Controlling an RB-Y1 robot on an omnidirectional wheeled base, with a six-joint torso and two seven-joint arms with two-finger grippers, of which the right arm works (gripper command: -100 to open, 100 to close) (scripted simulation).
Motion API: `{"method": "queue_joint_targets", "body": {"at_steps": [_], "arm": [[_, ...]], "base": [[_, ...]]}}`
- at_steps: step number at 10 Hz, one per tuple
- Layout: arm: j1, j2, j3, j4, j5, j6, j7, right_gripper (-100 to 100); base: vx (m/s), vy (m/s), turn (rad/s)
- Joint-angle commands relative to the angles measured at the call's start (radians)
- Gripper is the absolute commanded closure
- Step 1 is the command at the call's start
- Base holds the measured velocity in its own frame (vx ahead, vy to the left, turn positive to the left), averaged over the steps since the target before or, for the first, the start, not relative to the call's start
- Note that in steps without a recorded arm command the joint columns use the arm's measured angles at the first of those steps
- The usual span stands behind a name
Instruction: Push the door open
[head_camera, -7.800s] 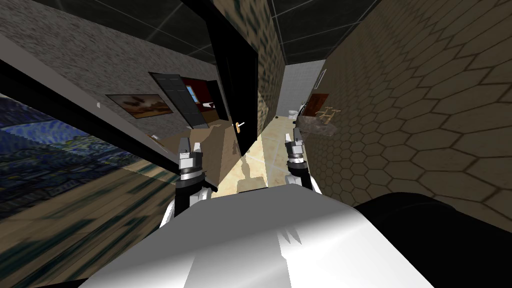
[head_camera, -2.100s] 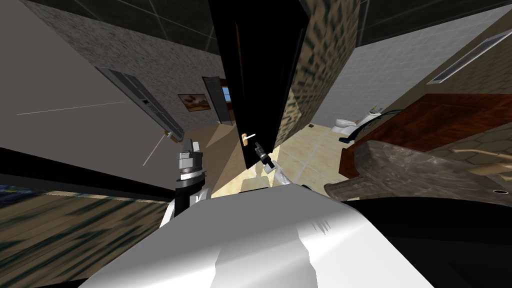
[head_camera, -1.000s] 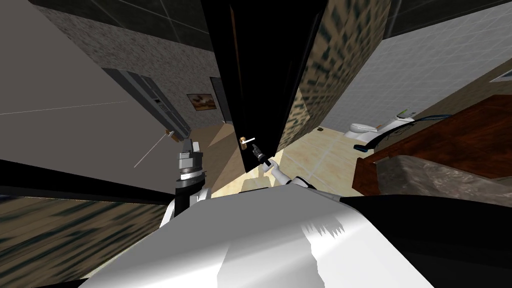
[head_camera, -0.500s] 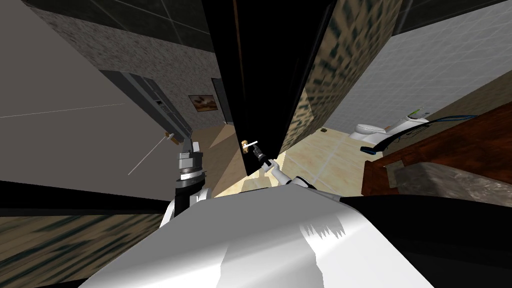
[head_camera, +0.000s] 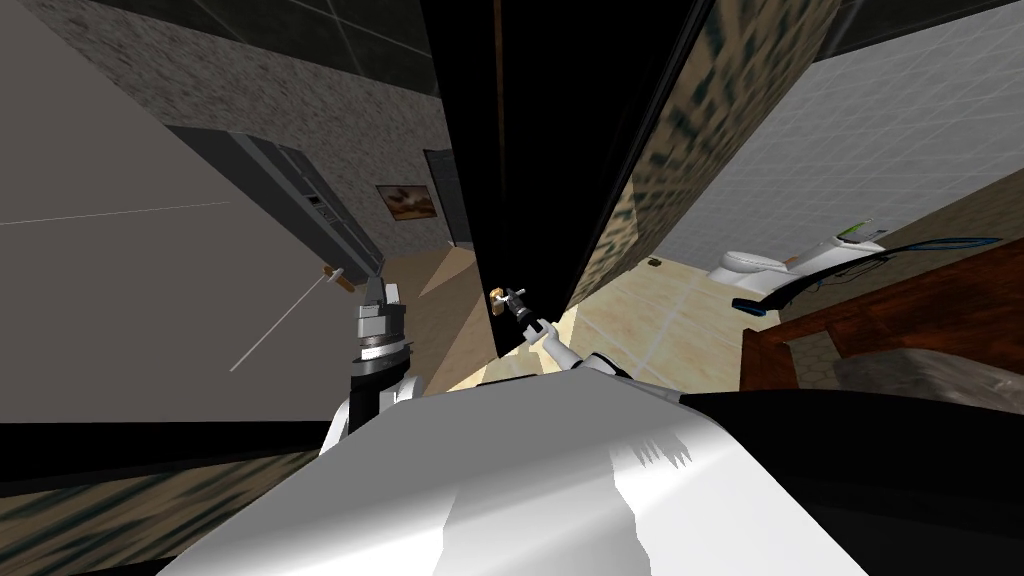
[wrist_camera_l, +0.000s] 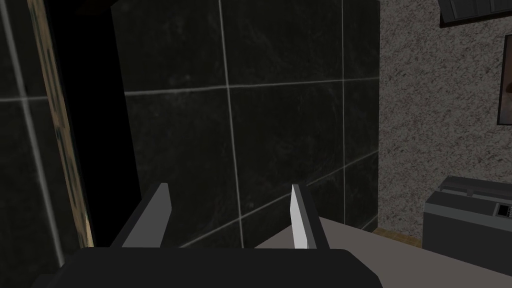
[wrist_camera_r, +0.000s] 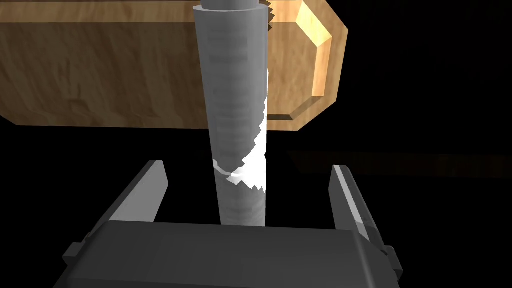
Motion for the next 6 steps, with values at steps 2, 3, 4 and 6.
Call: {"method": "queue_joint_targets", "body": {"at_steps": [2,3,4,6], "arm": [[0.000,0.000,0.000,0.000,0.000,0.000,0.000,100],[0.000,0.000,0.000,0.000,0.000,0.000,0.000,100],[0.000,0.000,0.000,0.000,0.000,0.000,0.000,100],[0.000,0.000,0.000,0.000,0.000,0.000,0.000,100]], "base": [[-0.019,-0.007,0.003],[-0.012,-0.007,0.014],[0.000,0.000,0.000],[0.000,0.000,0.000]]}}
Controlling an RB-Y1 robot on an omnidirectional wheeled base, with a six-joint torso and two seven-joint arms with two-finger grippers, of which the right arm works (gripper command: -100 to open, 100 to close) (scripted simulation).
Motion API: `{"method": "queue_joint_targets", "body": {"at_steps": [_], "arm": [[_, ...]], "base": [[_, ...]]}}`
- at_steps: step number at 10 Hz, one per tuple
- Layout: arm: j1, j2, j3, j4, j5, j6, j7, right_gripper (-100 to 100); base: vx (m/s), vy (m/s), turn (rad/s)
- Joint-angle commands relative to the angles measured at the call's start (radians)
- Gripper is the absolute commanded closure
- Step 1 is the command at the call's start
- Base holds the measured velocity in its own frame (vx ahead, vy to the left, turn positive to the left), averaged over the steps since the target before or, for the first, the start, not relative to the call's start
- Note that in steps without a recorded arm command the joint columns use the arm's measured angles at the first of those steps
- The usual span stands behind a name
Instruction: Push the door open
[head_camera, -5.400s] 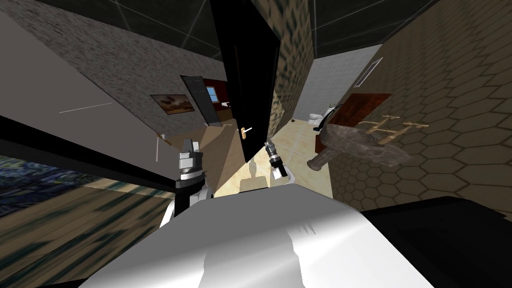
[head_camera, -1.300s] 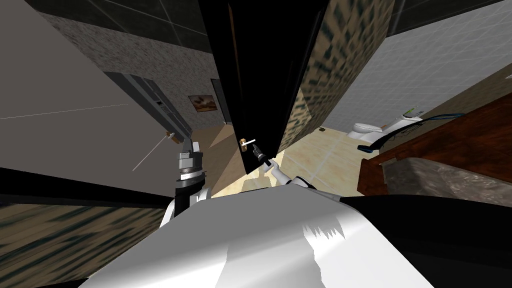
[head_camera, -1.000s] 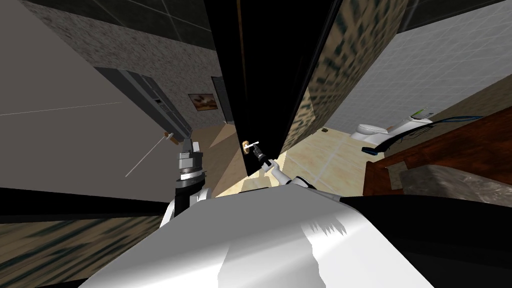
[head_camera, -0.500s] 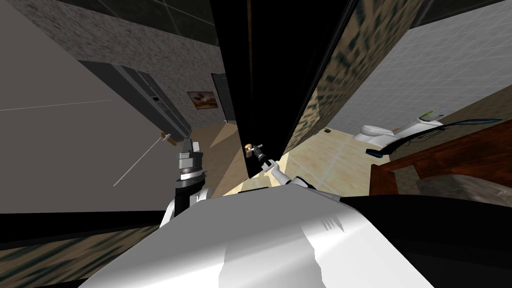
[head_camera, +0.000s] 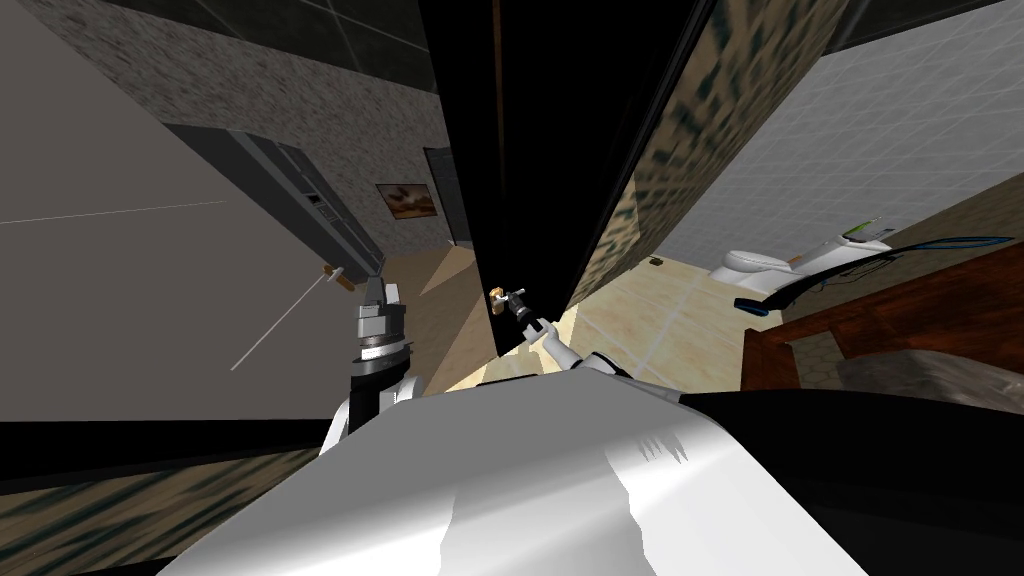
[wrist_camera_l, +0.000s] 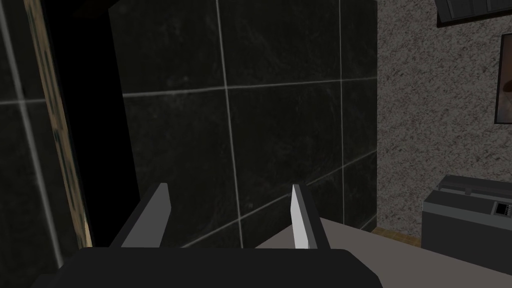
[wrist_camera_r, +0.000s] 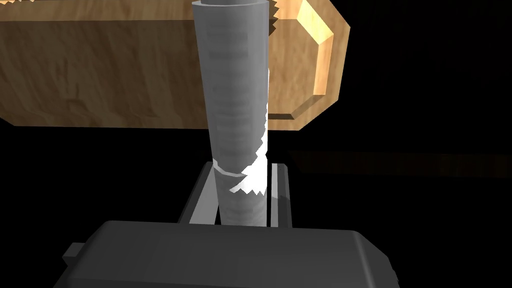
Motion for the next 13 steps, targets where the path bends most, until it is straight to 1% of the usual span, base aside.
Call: {"method": "queue_joint_targets", "body": {"at_steps": [1,4,6,7,8,9,12,13], "arm": [[0.000,-0.004,-0.015,0.003,-0.003,0.001,0.006,100],[-0.001,-0.008,-0.034,0.007,-0.007,0.002,0.014,100],[-0.002,-0.012,-0.053,0.010,-0.011,0.003,0.021,100],[-0.002,-0.014,-0.067,0.013,-0.014,0.004,0.027,100],[-0.003,-0.015,-0.075,0.015,-0.015,0.005,0.030,100],[-0.003,-0.017,-0.090,0.018,-0.019,0.006,0.037,100],[-0.004,-0.021,-0.115,0.023,-0.024,0.008,0.047,100],[-0.005,-0.023,-0.133,0.026,-0.027,0.009,0.054,100]], "base": [[0.105,0.081,-0.033],[0.126,0.119,-0.045],[0.156,0.129,-0.038],[0.149,0.125,-0.046],[0.139,0.127,-0.046],[0.146,0.146,-0.073],[0.126,0.132,-0.052],[0.134,0.105,-0.043]]}}
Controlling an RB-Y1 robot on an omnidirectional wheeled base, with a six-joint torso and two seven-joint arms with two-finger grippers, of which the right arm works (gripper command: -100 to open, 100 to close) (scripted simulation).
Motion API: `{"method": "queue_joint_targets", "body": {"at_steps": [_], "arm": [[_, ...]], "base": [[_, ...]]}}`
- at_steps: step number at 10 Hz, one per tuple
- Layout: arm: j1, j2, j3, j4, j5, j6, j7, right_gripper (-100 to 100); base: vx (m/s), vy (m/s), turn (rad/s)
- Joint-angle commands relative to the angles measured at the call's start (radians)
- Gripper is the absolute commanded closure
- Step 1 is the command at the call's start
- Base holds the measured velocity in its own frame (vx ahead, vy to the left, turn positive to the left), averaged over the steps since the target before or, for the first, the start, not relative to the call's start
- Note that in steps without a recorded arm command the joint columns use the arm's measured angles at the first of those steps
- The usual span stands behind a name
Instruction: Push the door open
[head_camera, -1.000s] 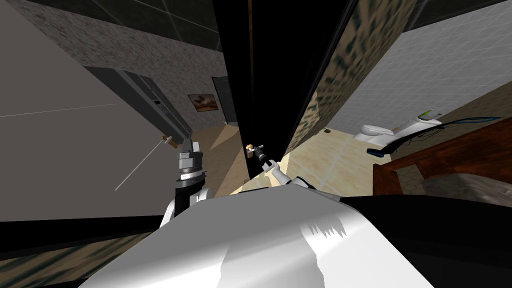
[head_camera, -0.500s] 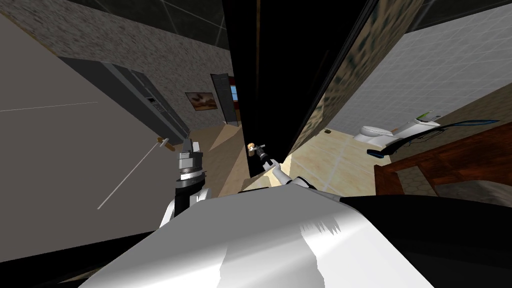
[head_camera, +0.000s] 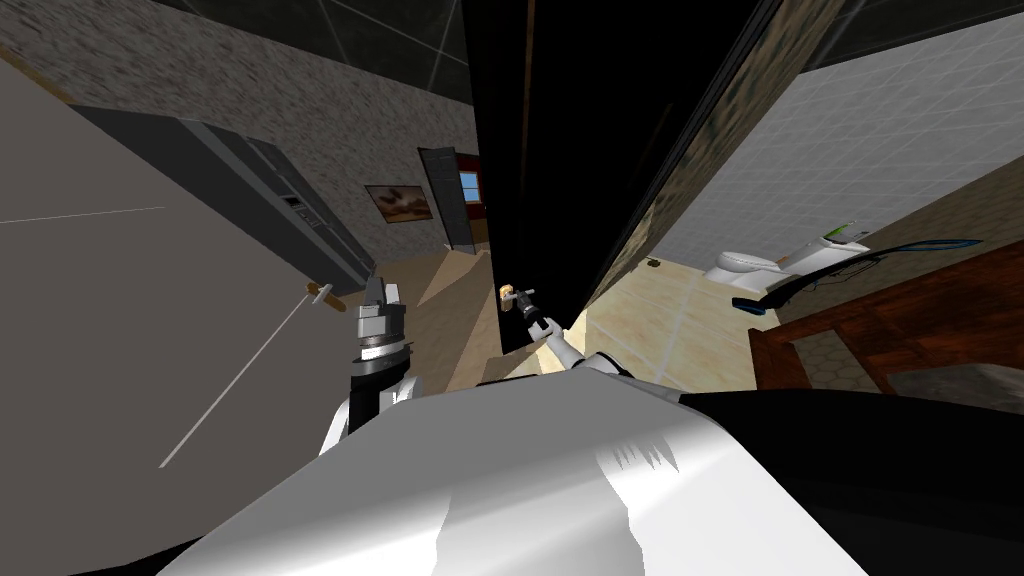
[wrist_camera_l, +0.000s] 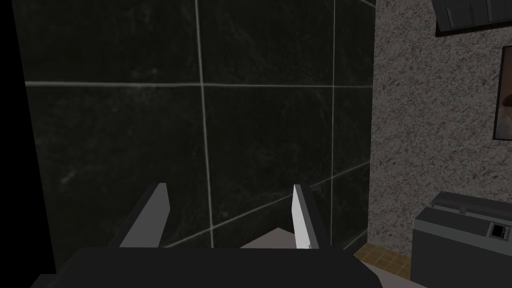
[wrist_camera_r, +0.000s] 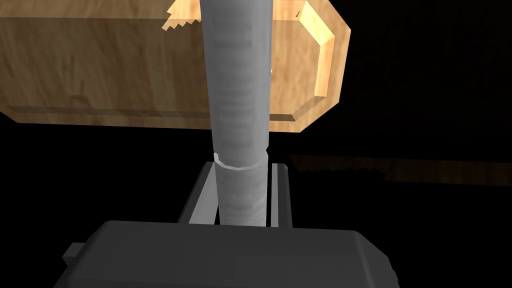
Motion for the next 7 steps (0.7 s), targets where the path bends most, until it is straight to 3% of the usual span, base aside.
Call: {"method": "queue_joint_targets", "body": {"at_steps": [1,4,7], "arm": [[-0.001,-0.013,-0.028,-0.012,-0.005,0.006,0.010,100],[-0.002,-0.016,-0.055,-0.007,-0.011,0.008,0.020,100],[-0.004,-0.020,-0.107,0.003,-0.021,0.011,0.042,100]], "base": [[0.112,0.125,-0.048],[0.116,0.136,-0.071],[0.142,0.153,-0.080]]}}
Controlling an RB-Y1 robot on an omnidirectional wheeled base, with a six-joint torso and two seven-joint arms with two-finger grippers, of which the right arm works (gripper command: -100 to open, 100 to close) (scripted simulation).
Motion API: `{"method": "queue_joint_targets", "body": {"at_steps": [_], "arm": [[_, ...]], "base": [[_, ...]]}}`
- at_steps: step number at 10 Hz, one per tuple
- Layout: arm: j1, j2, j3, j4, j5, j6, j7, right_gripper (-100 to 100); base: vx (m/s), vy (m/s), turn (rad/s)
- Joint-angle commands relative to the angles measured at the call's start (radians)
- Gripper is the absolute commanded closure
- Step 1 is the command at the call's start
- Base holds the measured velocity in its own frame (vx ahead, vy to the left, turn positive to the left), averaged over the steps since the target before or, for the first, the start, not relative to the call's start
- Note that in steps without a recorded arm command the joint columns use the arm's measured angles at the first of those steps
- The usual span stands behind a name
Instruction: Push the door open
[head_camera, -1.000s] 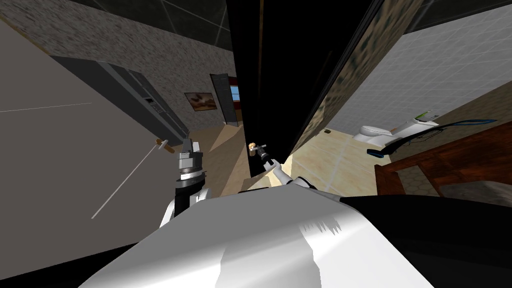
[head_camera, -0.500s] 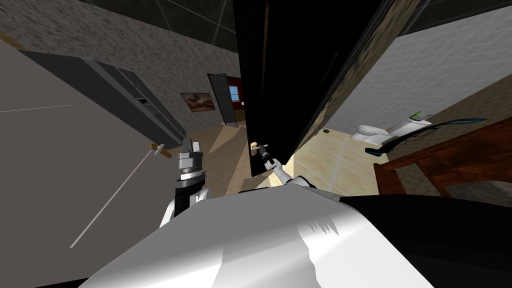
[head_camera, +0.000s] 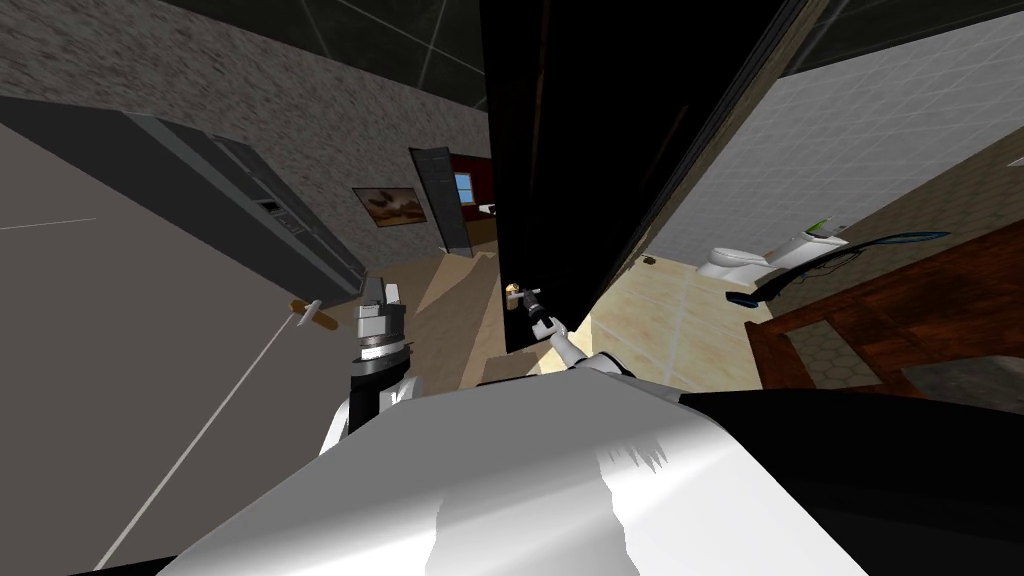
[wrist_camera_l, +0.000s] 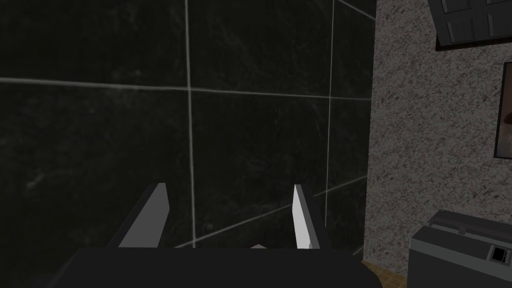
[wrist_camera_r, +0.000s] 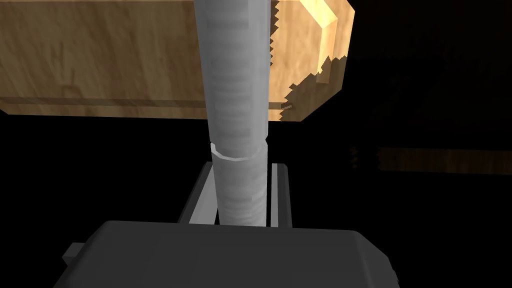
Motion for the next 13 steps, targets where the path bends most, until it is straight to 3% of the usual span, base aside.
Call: {"method": "queue_joint_targets", "body": {"at_steps": [1,2,3,9,10,13], "arm": [[0.001,-0.012,-0.035,-0.020,-0.007,0.013,0.014,100],[0.001,-0.012,-0.035,-0.020,-0.007,0.013,0.014,100],[0.000,-0.013,-0.057,-0.015,-0.011,0.015,0.023,100],[-0.002,-0.016,-0.115,-0.004,-0.023,0.018,0.046,100],[0.000,-0.013,-0.112,0.004,-0.022,0.015,0.047,100],[-0.002,-0.024,-0.143,0.006,-0.031,0.015,0.057,100]], "base": [[0.145,0.209,-0.112],[0.115,0.127,-0.053],[0.146,0.150,-0.058],[0.150,0.146,-0.066],[0.066,0.054,-0.036],[0.146,0.082,-0.054]]}}
